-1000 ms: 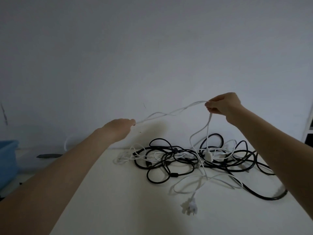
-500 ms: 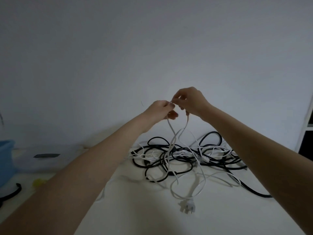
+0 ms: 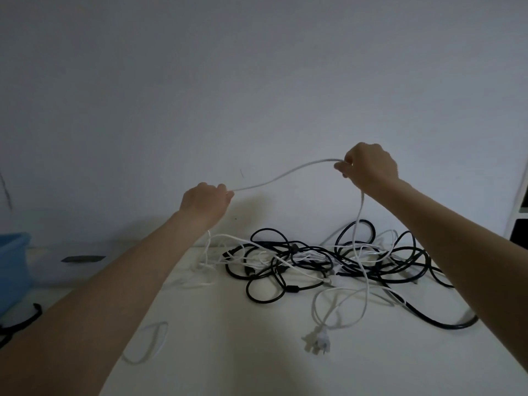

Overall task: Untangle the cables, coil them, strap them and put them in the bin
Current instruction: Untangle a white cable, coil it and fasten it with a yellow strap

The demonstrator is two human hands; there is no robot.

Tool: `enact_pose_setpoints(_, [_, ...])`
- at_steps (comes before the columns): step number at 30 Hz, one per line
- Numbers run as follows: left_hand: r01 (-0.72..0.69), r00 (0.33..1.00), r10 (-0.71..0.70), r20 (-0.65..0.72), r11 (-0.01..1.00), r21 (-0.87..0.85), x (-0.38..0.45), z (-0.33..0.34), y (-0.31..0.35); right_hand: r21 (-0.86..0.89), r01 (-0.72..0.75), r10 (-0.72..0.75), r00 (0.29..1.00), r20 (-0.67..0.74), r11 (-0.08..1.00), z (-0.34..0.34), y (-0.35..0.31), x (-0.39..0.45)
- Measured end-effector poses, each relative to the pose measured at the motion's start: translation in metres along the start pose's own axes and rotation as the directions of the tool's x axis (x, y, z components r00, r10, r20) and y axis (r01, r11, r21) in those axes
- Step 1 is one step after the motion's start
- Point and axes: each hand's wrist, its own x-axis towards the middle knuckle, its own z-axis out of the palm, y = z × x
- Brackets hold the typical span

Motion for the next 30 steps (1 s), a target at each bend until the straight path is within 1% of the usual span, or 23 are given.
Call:
enact_pose_setpoints(2, [0.018, 0.995, -0.022, 0.101, 0.999, 0.039, -0.002, 0.011, 0.003, 0.04, -0.057, 0.05, 0.989, 0.142, 0.998, 0.005, 0.007, -0.003])
enact_pose_setpoints(3, [0.025, 0.993, -0.035, 0.117, 0.996, 0.087, -0.004, 0.015, 0.007, 0.068, -0.093, 0.075, 0.971, 0.226, 0.993, 0.01, 0.012, -0.005])
enact_pose_setpoints(5, [0.016, 0.998, -0.025, 0.057, 0.989, 0.147, -0.008, 0.024, 0.019, 0.13, -0.203, 0.152, 0.934, 0.323, 0.971, 0.022, 0.023, -0.009])
enact_pose_setpoints(6, [-0.045, 0.998, 0.051, -0.034, 0.986, 0.162, -0.008, 0.031, 0.028, 0.184, -0.284, 0.21, 0.916, 0.342, 0.941, 0.027, 0.029, -0.01])
enact_pose_setpoints(7, [-0.162, 0.971, 0.184, -0.155, 0.976, 0.146, -0.009, 0.034, 0.037, 0.247, -0.363, 0.263, 0.895, 0.359, 0.899, 0.032, 0.034, -0.01])
enact_pose_setpoints(8, [-0.312, 0.903, 0.334, -0.271, 0.942, 0.124, -0.01, 0.041, 0.048, 0.292, -0.427, 0.307, 0.874, 0.378, 0.856, 0.038, 0.038, -0.01])
enact_pose_setpoints(9, [-0.473, 0.803, 0.485, -0.347, 0.872, 0.124, -0.01, 0.047, 0.06, 0.31, -0.467, 0.336, 0.856, 0.392, 0.828, 0.043, 0.042, -0.01])
enact_pose_setpoints(10, [-0.603, 0.72, 0.603, -0.343, 0.789, 0.123, -0.014, 0.053, 0.076, 0.299, -0.476, 0.348, 0.852, 0.391, 0.827, 0.047, 0.044, -0.01])
enact_pose_setpoints(11, [-0.689, 0.68, 0.679, -0.278, 0.721, 0.076, -0.018, 0.06, 0.092, 0.264, -0.448, 0.335, 0.863, 0.378, 0.854, 0.052, 0.046, -0.01])
enact_pose_setpoints(12, [-0.704, 0.7, 0.698, -0.15, 0.71, 0.02, -0.021, 0.067, 0.106, 0.228, -0.392, 0.292, 0.882, 0.371, 0.891, 0.057, 0.046, -0.012])
enact_pose_setpoints(14, [-0.629, 0.76, 0.618, 0.203, 0.777, -0.009, -0.025, 0.081, 0.127, 0.211, -0.249, 0.145, 0.899, 0.414, 0.945, 0.063, 0.042, -0.02])
enact_pose_setpoints(15, [-0.594, 0.762, 0.559, 0.326, 0.805, 0.007, -0.024, 0.085, 0.133, 0.223, -0.19, 0.066, 0.882, 0.466, 0.956, 0.065, 0.039, -0.026])
enact_pose_setpoints(17, [-0.562, 0.757, 0.531, 0.381, 0.827, -0.036, -0.023, 0.084, 0.135, 0.287, -0.154, -0.056, 0.792, 0.608, 0.945, 0.072, 0.031, -0.037])
enact_pose_setpoints(19, [-0.52, 0.741, 0.525, 0.419, 0.843, -0.137, -0.017, 0.077, 0.134, 0.341, -0.192, -0.142, 0.649, 0.748, 0.92, 0.079, 0.026, -0.048])
enact_pose_setpoints(20, [-0.476, 0.734, 0.516, 0.442, 0.855, -0.206, -0.015, 0.073, 0.132, 0.286, -0.153, -0.149, 0.578, 0.802, 0.946, 0.081, 0.024, -0.054])
enact_pose_setpoints(21, [-0.426, 0.735, 0.509, 0.447, 0.86, -0.28, -0.014, 0.067, 0.128, 0.206, -0.059, -0.145, 0.527, 0.837, 0.977, 0.087, 0.024, -0.058])
enact_pose_setpoints(23, [-0.327, 0.772, 0.503, 0.389, 0.839, -0.436, -0.01, 0.058, 0.118, 0.039, 0.151, -0.109, 0.491, 0.865, 0.988, 0.1, 0.023, -0.067])
enact_pose_setpoints(24, [-0.27, 0.808, 0.479, 0.343, 0.819, -0.507, -0.008, 0.054, 0.11, -0.007, 0.214, -0.103, 0.498, 0.861, 0.977, 0.106, 0.02, -0.07])
enact_pose_setpoints(26, [-0.162, 0.869, 0.399, 0.292, 0.787, -0.596, -0.005, 0.044, 0.098, -0.075, 0.33, -0.146, 0.596, 0.79, 0.941, 0.111, 0.013, -0.07])
enact_pose_setpoints(27, [-0.119, 0.888, 0.359, 0.286, 0.782, -0.612, -0.005, 0.039, 0.092, -0.007, 0.294, -0.207, 0.689, 0.695, 0.956, 0.113, 0.013, -0.066])
enact_pose_setpoints(28, [-0.079, 0.903, 0.324, 0.283, 0.771, -0.632, -0.003, 0.034, 0.086, 0.132, 0.162, -0.209, 0.765, 0.609, 0.978, 0.111, 0.012, -0.06])
enact_pose_setpoints(29, [-0.029, 0.911, 0.299, 0.283, 0.732, -0.681, -0.003, 0.029, 0.082, 0.309, 0.063, -0.221, 0.832, 0.509, 0.949, 0.11, 0.013, -0.052])
enact_pose_setpoints(30, [0.039, 0.921, 0.27, 0.281, 0.654, -0.756, -0.002, 0.024, 0.079, 0.473, -0.004, -0.216, 0.887, 0.409, 0.881, 0.104, 0.011, -0.048])
